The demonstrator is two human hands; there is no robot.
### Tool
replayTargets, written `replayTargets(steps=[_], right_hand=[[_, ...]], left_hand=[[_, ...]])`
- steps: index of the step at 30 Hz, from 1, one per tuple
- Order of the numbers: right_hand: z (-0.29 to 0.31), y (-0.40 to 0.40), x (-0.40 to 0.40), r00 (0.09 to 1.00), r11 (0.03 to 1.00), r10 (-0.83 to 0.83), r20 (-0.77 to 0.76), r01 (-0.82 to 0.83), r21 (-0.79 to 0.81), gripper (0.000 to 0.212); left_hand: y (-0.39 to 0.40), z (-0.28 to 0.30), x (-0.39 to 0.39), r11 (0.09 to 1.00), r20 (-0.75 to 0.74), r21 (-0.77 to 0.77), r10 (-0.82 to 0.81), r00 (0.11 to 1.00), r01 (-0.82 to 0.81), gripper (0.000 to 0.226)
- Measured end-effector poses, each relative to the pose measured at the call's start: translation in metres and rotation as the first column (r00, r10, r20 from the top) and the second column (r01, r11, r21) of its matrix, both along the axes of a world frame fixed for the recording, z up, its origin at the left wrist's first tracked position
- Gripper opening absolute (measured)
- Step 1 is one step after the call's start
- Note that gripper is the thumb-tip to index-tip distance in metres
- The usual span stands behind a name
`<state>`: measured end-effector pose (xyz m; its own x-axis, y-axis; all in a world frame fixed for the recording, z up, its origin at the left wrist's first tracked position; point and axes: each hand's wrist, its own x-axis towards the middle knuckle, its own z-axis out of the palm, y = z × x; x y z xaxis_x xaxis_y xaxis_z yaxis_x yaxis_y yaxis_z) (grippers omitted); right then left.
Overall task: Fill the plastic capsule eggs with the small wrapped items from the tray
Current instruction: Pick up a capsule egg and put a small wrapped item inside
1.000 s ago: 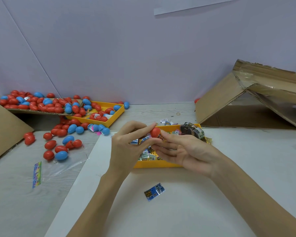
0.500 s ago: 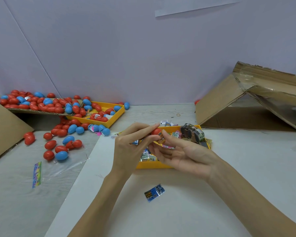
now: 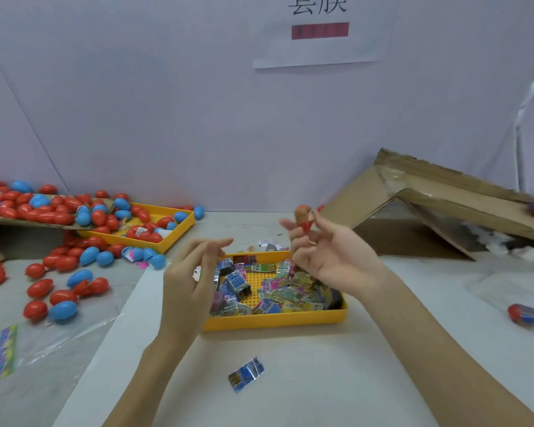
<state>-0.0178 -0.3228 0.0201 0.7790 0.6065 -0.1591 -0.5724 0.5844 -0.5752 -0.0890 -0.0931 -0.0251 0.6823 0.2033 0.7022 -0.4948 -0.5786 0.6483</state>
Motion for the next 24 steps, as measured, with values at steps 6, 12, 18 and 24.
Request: replayTargets(steps=[6,12,18,24], right_hand=[[0.027,-0.037,0.032,0.962,0.955,-0.258,0.095,0.239,0.174,0.080],[-0.040,0.001,-0.002,0.953,0.932,-0.090,0.288,0.182,-0.313,0.053],[-0.048,0.017,-0.010,0.899,0.828,-0.072,0.432,0.296,-0.477,0.044],[-0.056,0.021,-0.004,0.882,0.778,-0.039,0.469,0.321,-0.539,0.040]], left_hand=[[0.000,0.001,0.003,0.997,-0.079,-0.043,0.057,0.995,-0.060,0.040],[0.011,-0.009,0.014,0.982,-0.251,-0.048,0.165,0.954,-0.183,0.028],[0.056,-0.014,0.057,0.905,-0.412,0.021,0.396,0.821,-0.426,0.020],[0.120,0.014,0.130,0.816,-0.361,0.411,0.555,0.749,-0.406,0.031]])
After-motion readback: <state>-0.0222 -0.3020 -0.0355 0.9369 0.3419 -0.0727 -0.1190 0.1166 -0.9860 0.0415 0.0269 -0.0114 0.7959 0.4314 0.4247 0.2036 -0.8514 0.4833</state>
